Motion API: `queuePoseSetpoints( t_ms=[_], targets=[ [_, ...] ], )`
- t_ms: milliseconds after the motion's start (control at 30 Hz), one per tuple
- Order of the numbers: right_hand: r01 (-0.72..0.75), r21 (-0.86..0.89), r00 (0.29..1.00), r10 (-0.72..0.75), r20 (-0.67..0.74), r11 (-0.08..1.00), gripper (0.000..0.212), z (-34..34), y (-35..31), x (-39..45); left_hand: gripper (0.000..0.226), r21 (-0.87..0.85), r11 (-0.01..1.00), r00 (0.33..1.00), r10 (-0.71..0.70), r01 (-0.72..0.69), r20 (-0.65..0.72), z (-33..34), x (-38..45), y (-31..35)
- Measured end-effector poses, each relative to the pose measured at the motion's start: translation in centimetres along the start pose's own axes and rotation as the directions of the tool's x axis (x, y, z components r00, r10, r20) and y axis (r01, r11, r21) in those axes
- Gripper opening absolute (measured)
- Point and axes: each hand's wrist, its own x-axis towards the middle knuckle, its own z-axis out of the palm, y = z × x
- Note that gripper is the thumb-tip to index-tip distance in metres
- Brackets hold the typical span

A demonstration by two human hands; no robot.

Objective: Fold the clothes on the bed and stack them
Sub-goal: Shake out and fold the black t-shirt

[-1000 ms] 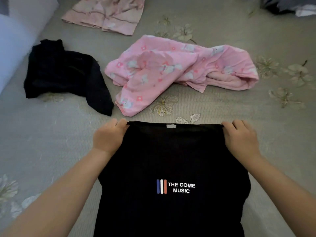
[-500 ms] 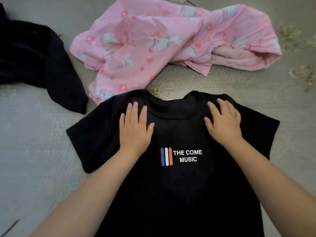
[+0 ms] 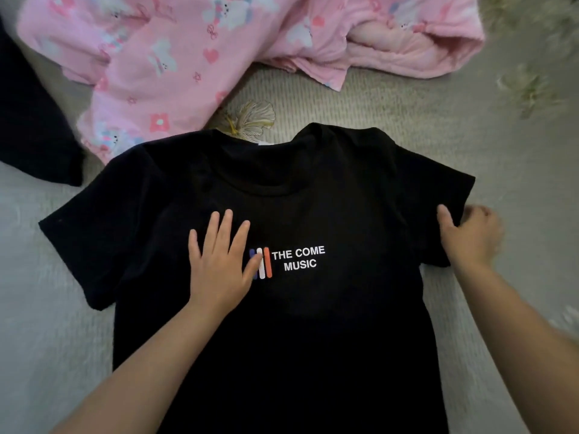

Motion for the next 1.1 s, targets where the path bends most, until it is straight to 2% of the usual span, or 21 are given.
queuePoseSetpoints(
  t_ms=[67, 133, 200, 267, 333, 467, 600, 733, 867, 900, 967, 1033, 1100],
  targets=[
    [-0.052, 0.008, 0.998, 0.051, 0.024, 0.999, 0.045, 0.2, -0.8, 0.8, 0.052, -0.003, 0.997, 0.997, 0.072, -0.072, -0.037, -0.5, 1.3, 1.0],
    [0.030, 0.041, 0.999, -0.031, 0.034, 0.999, 0.038, 0.4, -1.3, 1.4, 0.049, -0.026, 0.988, 0.985, 0.148, -0.150, -0.085, -0.9, 3.2, 2.3],
    [0.111, 0.114, 0.993, -0.107, -0.038, 0.987, 0.034, -0.3, -1.2, 2.0, 0.046, -0.051, 0.977, 0.972, 0.198, -0.206, -0.124, -1.3, 5.5, 3.7],
    [0.102, 0.190, 0.983, -0.070, -0.170, 0.976, 0.032, -1.5, -0.5, 2.6, 0.041, -0.071, 0.968, 0.959, 0.226, -0.241, -0.173, -1.7, 7.7, 4.9],
    [0.075, 0.206, 0.980, -0.035, -0.194, 0.976, 0.031, -2.2, 0.7, 3.0, 0.039, -0.063, 0.968, 0.951, 0.224, -0.242, -0.212, -1.9, 9.8, 5.7],
    [0.053, 0.096, 0.996, -0.047, -0.070, 0.994, 0.033, -1.2, 1.8, 2.5, 0.048, 0.061, 0.995, 0.994, 0.083, -0.079, -0.077, -1.5, 14.0, 6.5],
    [0.058, 0.050, 0.991, -0.052, -0.121, 0.997, 0.039, 0.2, 1.8, 2.4, 0.059, 0.167, 0.979, 0.988, 0.097, -0.116, 0.118, 0.3, 14.9, 6.7],
    [-0.045, 0.202, 0.998, 0.053, -0.035, 0.978, 0.037, -0.1, 2.2, 4.0, 0.061, 0.180, 0.982, 0.996, 0.052, -0.064, 0.072, 1.2, 15.1, 6.3],
    [-0.096, 0.346, 0.995, 0.088, 0.041, 0.933, 0.039, -1.5, 2.7, 4.7, 0.061, 0.170, 0.984, 0.995, 0.047, -0.060, 0.083, 1.1, 16.1, 6.4],
    [-0.059, 0.378, 0.998, 0.057, 0.018, 0.924, 0.037, -1.9, 2.6, 4.4, 0.061, 0.156, 0.986, 0.995, 0.055, -0.067, 0.082, 0.9, 16.0, 6.5],
    [0.159, 0.339, 0.983, -0.117, -0.142, 0.927, 0.033, -3.0, 2.0, 3.2, 0.057, 0.103, 0.990, 0.995, 0.098, -0.101, 0.036, 0.3, 15.2, 6.5],
    [0.428, 0.246, 0.888, -0.355, -0.292, 0.870, 0.029, -3.7, 1.0, 1.1, 0.053, 0.033, 0.985, 0.985, 0.169, -0.168, -0.046, -0.3, 13.4, 6.6],
    [0.632, 0.186, 0.768, -0.578, -0.275, 0.752, 0.029, -3.4, -0.3, -1.9, 0.052, 0.005, 0.971, 0.967, 0.240, -0.240, -0.084, -0.6, 10.8, 6.4]
  ],
)
